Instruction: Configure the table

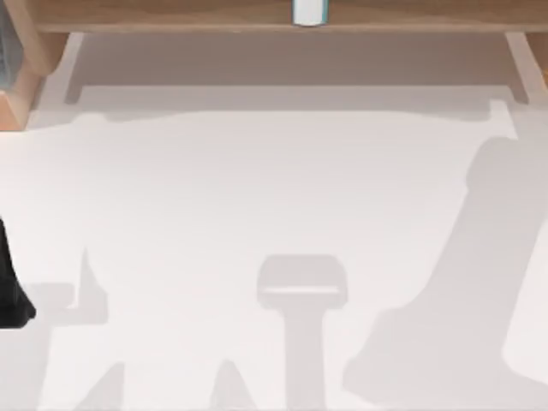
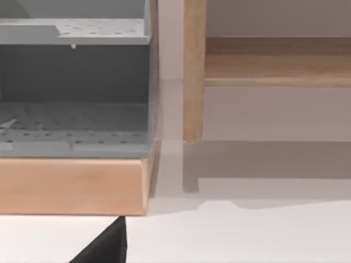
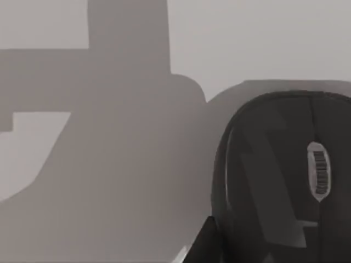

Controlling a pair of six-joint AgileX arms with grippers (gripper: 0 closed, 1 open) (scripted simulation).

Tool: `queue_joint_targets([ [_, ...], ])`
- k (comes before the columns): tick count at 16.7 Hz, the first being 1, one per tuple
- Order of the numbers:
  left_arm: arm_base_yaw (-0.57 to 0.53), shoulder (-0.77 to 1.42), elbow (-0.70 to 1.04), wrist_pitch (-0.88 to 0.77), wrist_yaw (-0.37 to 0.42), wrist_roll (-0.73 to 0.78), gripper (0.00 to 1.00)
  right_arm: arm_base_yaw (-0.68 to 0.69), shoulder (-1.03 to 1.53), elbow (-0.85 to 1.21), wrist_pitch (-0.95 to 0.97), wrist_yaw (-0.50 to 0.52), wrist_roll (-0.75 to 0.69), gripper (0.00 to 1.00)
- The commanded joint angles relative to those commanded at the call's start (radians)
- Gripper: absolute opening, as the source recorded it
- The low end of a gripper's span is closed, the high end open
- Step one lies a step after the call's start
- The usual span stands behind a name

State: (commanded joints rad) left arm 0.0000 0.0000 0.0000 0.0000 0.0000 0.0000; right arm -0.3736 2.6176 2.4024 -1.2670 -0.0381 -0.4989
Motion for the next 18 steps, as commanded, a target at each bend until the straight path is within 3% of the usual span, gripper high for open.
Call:
queue_joint_targets([
  [9, 0.0, 0.0, 0.0, 0.0, 0.0, 0.0, 1.0, -0.008, -0.075, -0.018, -0.007, -0.002, -0.004, 0.0],
  [18, 0.0, 0.0, 0.0, 0.0, 0.0, 0.0, 1.0, 0.017, -0.487, -0.318, 0.084, -0.013, 0.031, 0.0],
])
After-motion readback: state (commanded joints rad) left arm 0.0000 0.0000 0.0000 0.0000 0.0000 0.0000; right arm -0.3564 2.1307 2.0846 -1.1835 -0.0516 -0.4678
